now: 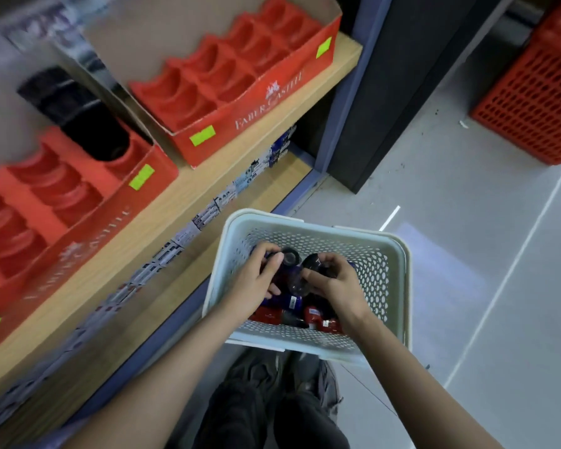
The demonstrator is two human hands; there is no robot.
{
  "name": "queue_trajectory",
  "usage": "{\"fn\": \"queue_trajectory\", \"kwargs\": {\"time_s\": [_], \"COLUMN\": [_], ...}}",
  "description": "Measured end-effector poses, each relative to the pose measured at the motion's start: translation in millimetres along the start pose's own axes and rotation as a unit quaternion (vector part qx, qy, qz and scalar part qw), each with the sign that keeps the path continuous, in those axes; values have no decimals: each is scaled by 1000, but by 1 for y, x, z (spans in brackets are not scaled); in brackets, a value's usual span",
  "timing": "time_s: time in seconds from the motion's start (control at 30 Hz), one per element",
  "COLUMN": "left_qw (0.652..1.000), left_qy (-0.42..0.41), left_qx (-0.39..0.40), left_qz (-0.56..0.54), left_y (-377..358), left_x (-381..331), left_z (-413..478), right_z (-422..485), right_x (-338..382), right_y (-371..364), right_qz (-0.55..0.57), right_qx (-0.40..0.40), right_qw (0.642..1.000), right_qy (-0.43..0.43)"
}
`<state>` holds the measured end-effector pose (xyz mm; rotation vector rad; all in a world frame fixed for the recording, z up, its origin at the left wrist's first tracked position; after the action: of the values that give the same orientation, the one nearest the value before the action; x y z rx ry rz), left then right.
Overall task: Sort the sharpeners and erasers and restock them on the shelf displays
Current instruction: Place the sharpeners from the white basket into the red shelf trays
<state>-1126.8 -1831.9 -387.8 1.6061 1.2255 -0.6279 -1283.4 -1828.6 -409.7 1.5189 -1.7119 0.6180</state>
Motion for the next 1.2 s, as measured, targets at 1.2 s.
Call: {"fn": "queue_trajectory", "kwargs": {"time_s": [1.2], "left_qw": [900], "left_qy": [-173], "left_qx": [-376], "left_qz": [139], "left_y": [214], "left_x": [-186], "left_z": [-88], "right_z": [-114], "right_x": [321], "right_y": [-149], "right_qz": [-230], "right_qx": [49], "right_qw": [833], "right_qy": [501]}}
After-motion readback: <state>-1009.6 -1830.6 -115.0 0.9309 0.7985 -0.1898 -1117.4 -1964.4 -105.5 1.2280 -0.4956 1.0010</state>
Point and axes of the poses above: each hand's wrist, its own z-axis towards the middle knuckle, its own y-axis out of the back of the hand, x = y × z, the point moved 7 cm from there along z, towards the middle knuckle, and after that the axes turned 13 degrees about -x, right-handed, at the moved point
